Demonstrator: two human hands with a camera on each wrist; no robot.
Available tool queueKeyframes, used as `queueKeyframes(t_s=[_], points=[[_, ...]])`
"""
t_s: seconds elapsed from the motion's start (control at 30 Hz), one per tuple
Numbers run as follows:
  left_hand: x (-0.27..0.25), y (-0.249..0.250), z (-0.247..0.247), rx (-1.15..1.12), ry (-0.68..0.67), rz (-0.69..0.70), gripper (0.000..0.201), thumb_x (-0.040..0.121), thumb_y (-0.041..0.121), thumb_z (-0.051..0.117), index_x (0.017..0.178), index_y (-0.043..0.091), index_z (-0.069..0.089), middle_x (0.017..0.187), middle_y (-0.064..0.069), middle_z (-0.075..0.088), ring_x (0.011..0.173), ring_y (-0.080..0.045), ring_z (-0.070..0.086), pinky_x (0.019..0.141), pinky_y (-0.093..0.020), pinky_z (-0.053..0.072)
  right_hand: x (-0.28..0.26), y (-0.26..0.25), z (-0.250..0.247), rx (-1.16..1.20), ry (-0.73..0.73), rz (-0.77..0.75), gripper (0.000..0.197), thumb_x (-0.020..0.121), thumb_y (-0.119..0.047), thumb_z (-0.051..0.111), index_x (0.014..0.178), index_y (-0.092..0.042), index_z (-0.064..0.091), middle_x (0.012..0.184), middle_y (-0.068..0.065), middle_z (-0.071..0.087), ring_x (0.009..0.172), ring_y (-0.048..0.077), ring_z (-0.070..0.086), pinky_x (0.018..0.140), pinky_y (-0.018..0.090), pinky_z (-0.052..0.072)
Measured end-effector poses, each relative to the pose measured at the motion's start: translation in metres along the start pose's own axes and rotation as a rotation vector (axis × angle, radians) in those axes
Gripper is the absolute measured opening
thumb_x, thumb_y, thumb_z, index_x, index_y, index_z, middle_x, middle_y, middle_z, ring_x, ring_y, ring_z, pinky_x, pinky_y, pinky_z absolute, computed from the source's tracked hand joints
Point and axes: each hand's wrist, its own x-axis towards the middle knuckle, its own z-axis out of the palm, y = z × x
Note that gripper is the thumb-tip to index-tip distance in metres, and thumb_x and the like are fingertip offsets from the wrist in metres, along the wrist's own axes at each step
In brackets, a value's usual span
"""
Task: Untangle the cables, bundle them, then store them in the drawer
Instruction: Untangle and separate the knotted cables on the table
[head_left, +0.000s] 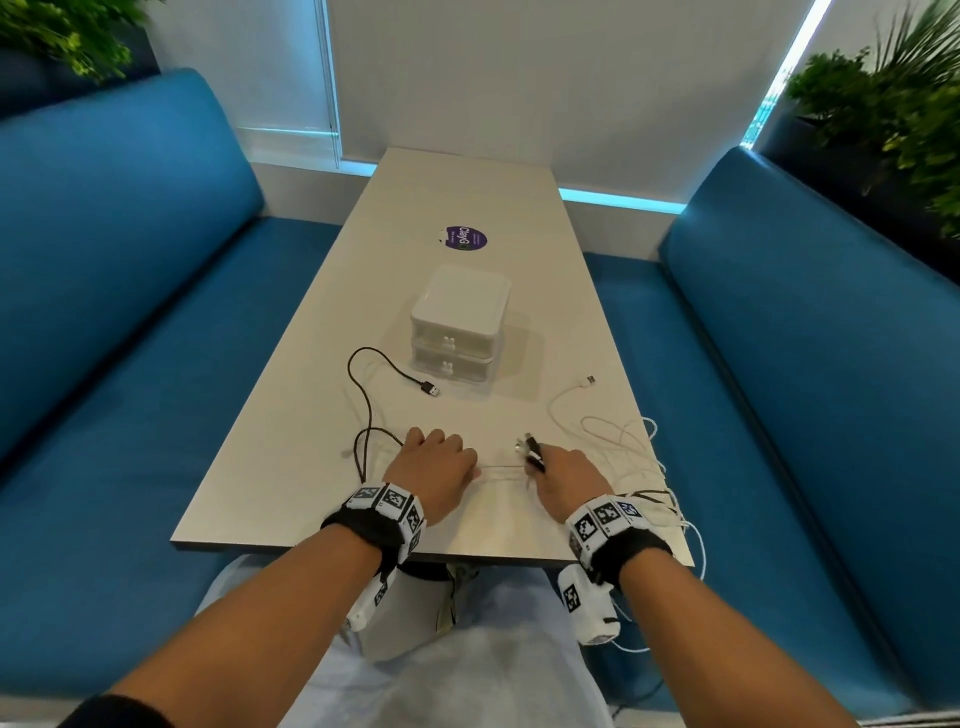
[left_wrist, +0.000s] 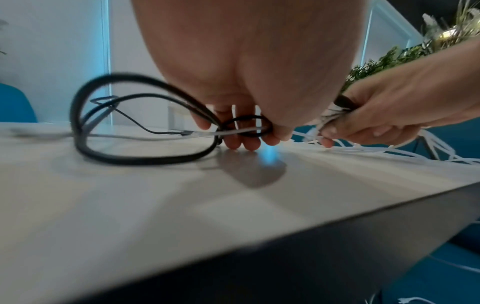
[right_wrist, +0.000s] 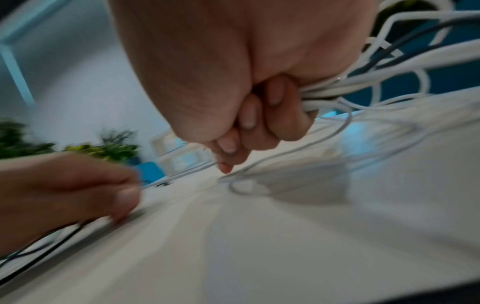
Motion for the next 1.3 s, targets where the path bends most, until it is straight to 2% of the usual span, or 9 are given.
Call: queueKeyframes(t_s=[0.1, 0.2, 0.33, 0.5, 0.6, 0.7, 0.9, 1.1, 1.3], points=[[-0.003, -0.007, 0.0, 0.015, -0.004, 0.006, 0.034, 0.106, 0.037, 0.028, 0.115, 0.021, 0.056, 0.11, -0.002, 0.057, 0.104, -0.026, 0.049, 0.091, -0.043, 0.031, 0.002, 0.018, -0.007, -0.048, 0.045, 0.113, 0.027, 0.1, -0.034, 0.044, 0.114, -0.018, 0.062, 0.103, 0.01, 0.067, 0.094, 0.031, 0.065, 0.078, 0.036, 0.051], [0.0, -0.001, -0.001, 0.027, -0.022, 0.01, 0.035, 0.106, 0.036, 0.028, 0.115, 0.02, 0.057, 0.111, -0.002, 0.058, 0.106, -0.027, 0.048, 0.092, -0.044, 0.03, 0.0, 0.015, -0.007, -0.075, 0.077, 0.127, 0.026, 0.101, -0.031, 0.041, 0.113, -0.019, 0.061, 0.102, 0.008, 0.067, 0.093, 0.029, 0.065, 0.076, 0.035, 0.05], [0.005, 0.007, -0.004, 0.029, -0.034, 0.003, 0.034, 0.104, 0.035, 0.029, 0.116, 0.021, 0.058, 0.111, -0.003, 0.058, 0.107, -0.028, 0.048, 0.093, -0.046, 0.03, -0.005, -0.002, -0.004, 0.01, 0.122, 0.005, 0.027, 0.102, -0.034, 0.041, 0.117, -0.016, 0.055, 0.104, 0.013, 0.066, 0.093, 0.034, 0.064, 0.079, 0.04, 0.053], [0.01, 0.017, -0.006, -0.073, -0.007, 0.024, 0.025, 0.102, 0.028, 0.033, 0.113, 0.024, 0.055, 0.103, -0.002, 0.055, 0.102, -0.026, 0.05, 0.089, -0.043, 0.029, -0.009, -0.019, 0.008, 0.1, 0.026, -0.161, 0.026, 0.101, -0.026, 0.046, 0.119, -0.014, 0.061, 0.105, 0.014, 0.069, 0.094, 0.034, 0.064, 0.081, 0.041, 0.053], [0.007, 0.013, 0.0, -0.103, 0.054, 0.047, 0.022, 0.104, 0.029, 0.034, 0.115, 0.026, 0.053, 0.103, 0.001, 0.053, 0.099, -0.024, 0.051, 0.087, -0.04, 0.03, -0.006, -0.02, 0.009, 0.154, -0.003, -0.143, 0.025, 0.1, -0.03, 0.049, 0.116, -0.017, 0.064, 0.103, 0.012, 0.07, 0.093, 0.031, 0.065, 0.081, 0.04, 0.053], [0.004, 0.006, 0.005, -0.048, 0.065, 0.075, 0.024, 0.104, 0.034, 0.036, 0.114, 0.024, 0.055, 0.106, 0.001, 0.054, 0.101, -0.024, 0.05, 0.089, -0.04, 0.031, -0.004, -0.016, 0.008, 0.061, -0.032, -0.14, 0.025, 0.099, -0.036, 0.049, 0.113, -0.022, 0.064, 0.099, 0.012, 0.07, 0.09, 0.033, 0.065, 0.077, 0.04, 0.053], [-0.006, -0.025, 0.008, 0.024, 0.031, 0.013, 0.03, 0.106, 0.037, 0.031, 0.115, 0.025, 0.057, 0.107, 0.001, 0.056, 0.102, -0.025, 0.048, 0.09, -0.041, 0.031, 0.003, 0.024, -0.008, -0.016, 0.037, 0.127, 0.028, 0.101, -0.031, 0.044, 0.116, -0.017, 0.062, 0.105, 0.011, 0.067, 0.093, 0.03, 0.065, 0.077, 0.035, 0.051], [0.003, -0.004, 0.0, 0.046, -0.001, -0.028, 0.031, 0.103, 0.034, 0.029, 0.112, 0.026, 0.058, 0.103, 0.0, 0.06, 0.103, -0.027, 0.048, 0.091, -0.045, 0.029, -0.003, 0.0, -0.013, -0.036, 0.147, 0.09, 0.026, 0.101, -0.028, 0.041, 0.117, -0.017, 0.059, 0.105, 0.011, 0.065, 0.094, 0.032, 0.064, 0.071, 0.033, 0.042], [0.005, 0.003, -0.002, 0.036, -0.014, -0.128, 0.03, 0.102, 0.031, 0.03, 0.106, 0.021, 0.058, 0.102, -0.001, 0.062, 0.103, -0.028, 0.05, 0.092, -0.045, 0.028, -0.016, -0.021, -0.01, -0.027, 0.151, 0.009, 0.025, 0.101, -0.029, 0.041, 0.119, -0.016, 0.054, 0.105, 0.013, 0.064, 0.094, 0.034, 0.062, 0.071, 0.035, 0.042]])
